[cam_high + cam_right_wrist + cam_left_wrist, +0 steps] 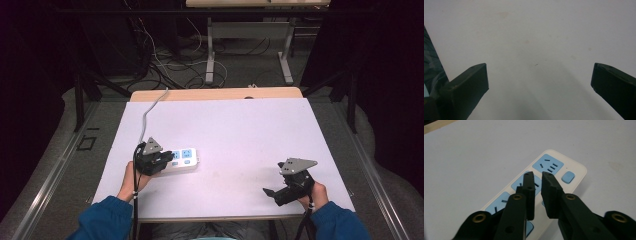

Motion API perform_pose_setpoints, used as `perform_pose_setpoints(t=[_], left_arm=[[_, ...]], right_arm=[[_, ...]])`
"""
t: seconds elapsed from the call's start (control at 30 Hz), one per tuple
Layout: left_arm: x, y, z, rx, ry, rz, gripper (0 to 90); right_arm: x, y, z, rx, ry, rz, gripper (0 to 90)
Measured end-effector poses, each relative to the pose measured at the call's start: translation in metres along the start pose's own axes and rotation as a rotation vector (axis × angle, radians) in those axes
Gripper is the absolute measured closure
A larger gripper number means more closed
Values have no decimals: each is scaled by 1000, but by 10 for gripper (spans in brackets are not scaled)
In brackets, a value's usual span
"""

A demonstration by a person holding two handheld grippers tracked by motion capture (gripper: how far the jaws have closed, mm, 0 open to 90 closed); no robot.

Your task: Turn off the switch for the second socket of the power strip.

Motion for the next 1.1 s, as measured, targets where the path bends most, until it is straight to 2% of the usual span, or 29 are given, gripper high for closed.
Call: perform_pose_setpoints(t=[0.03,0.07,0.33,0.4,0.67,0.73,0.8,0.9,0.97,1.1], left_arm=[[0,0,0,-5,-2,0,893],[-1,-1,0,-11,-4,-3,900],[-5,-1,2,-3,-41,31,900],[-5,-1,2,7,-43,33,900],[-7,-4,7,25,-55,35,900],[-7,-4,7,40,-50,44,900],[-7,-4,8,33,-50,36,900],[-7,-5,10,36,-44,42,900],[-7,-6,11,49,-44,50,900],[-7,-7,13,67,-48,47,900]], right_arm=[[0,0,0,-2,0,1,9],[1,0,0,0,0,0,9],[0,0,1,0,6,-6,9],[0,0,0,14,9,-15,9],[-1,0,1,5,12,-15,9],[0,0,1,5,7,-12,9],[1,0,1,13,10,-3,9],[0,0,0,18,12,-16,9],[1,0,0,22,13,-3,9],[0,0,1,19,20,-19,9]])
Point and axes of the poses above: each handheld gripper's, and its own axes: z roughly forward along the jaws, y roughly out of its top, x roughly to its left, the point moved 1 cm from there along z, roughly forward along the jaws
